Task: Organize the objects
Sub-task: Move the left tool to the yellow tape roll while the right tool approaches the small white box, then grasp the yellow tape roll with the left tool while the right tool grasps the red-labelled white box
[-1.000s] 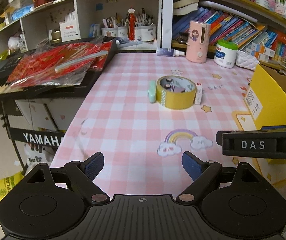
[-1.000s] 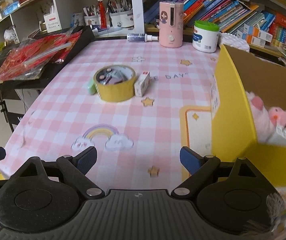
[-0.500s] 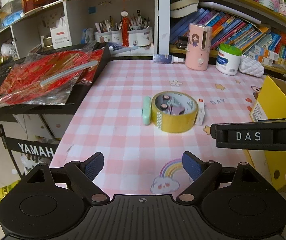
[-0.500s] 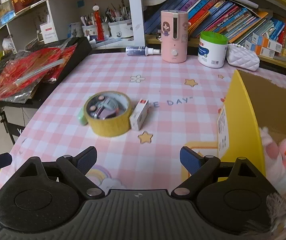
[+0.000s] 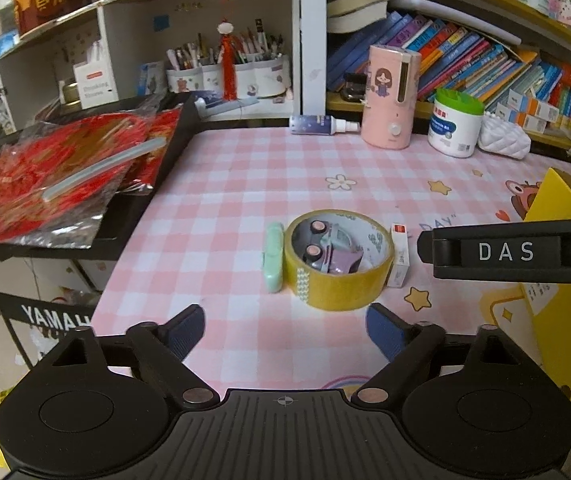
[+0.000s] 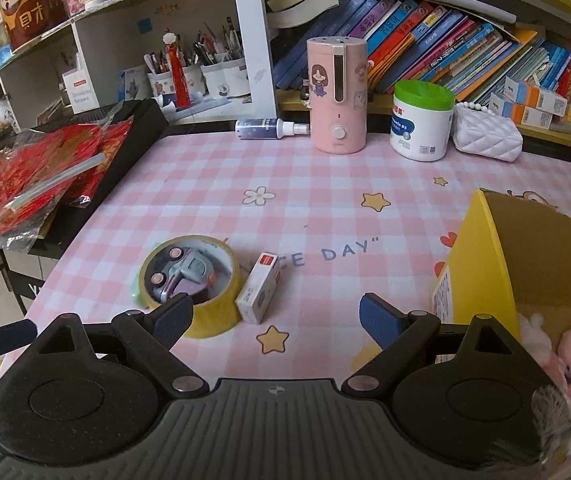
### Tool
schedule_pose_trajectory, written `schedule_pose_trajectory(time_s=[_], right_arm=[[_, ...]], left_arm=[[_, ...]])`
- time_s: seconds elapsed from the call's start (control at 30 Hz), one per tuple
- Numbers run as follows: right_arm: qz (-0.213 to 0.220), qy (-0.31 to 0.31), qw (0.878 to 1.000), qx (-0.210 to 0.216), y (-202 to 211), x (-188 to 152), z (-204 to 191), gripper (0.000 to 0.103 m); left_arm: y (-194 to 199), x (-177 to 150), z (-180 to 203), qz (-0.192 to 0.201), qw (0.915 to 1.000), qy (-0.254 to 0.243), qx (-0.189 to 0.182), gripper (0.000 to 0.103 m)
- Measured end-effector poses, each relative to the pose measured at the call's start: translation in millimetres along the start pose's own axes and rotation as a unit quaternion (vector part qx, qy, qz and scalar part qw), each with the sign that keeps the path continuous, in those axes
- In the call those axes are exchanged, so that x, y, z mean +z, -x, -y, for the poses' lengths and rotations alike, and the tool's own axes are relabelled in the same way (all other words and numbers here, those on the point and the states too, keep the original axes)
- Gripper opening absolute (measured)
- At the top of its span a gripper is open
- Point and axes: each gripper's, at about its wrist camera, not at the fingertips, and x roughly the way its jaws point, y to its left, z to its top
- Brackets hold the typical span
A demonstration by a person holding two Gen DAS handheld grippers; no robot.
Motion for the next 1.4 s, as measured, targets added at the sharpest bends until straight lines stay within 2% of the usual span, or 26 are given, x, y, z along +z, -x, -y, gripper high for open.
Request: schedule_pose_trajectory(time_s=[0.27,0.43,0.6,0.77,0.87,1.07,1.4], right_arm=[[-0.001,-0.016,1.000,0.001,-14.8,14.5,4.8,0.090],[0.025,-0.021,0.999,-0.015,-13.5,20.8,9.6,0.090],[0.055,-0.013,0.998,-0.021,-6.6,26.8,13.4,0.090],[0.049,-0.018,0.998,-0.026,-9.7,28.3,18.6,0.090],[0.041,-0.024,0.998,-0.027,-12.9,27.9,20.7,0.090],[0.022,-0.024,0.999,-0.018,-25.2,29.4,16.7,0.090],[-0.066,-0.021,0.998,0.003,-75.4,28.0,-0.5,0.087]], left_arm=[[-22.9,16.7,15.1,0.007,0.9997,-0.017,-0.017,0.094],[-40.6,25.1,21.8,0.023,0.9994,-0.018,-0.021,0.092],[-63.0,35.3,26.6,0.008,0.9993,-0.017,-0.034,0.092],[-79.4,36.2,32.0,-0.004,0.9990,-0.023,-0.038,0.091],[-74.2,34.7,28.5,-0.006,0.9988,-0.017,-0.046,0.090],[-37.4,22.0,7.0,0.007,0.9976,0.023,-0.065,0.090],[3.6,1.5,-19.3,0.013,0.9948,0.075,-0.067,0.090]])
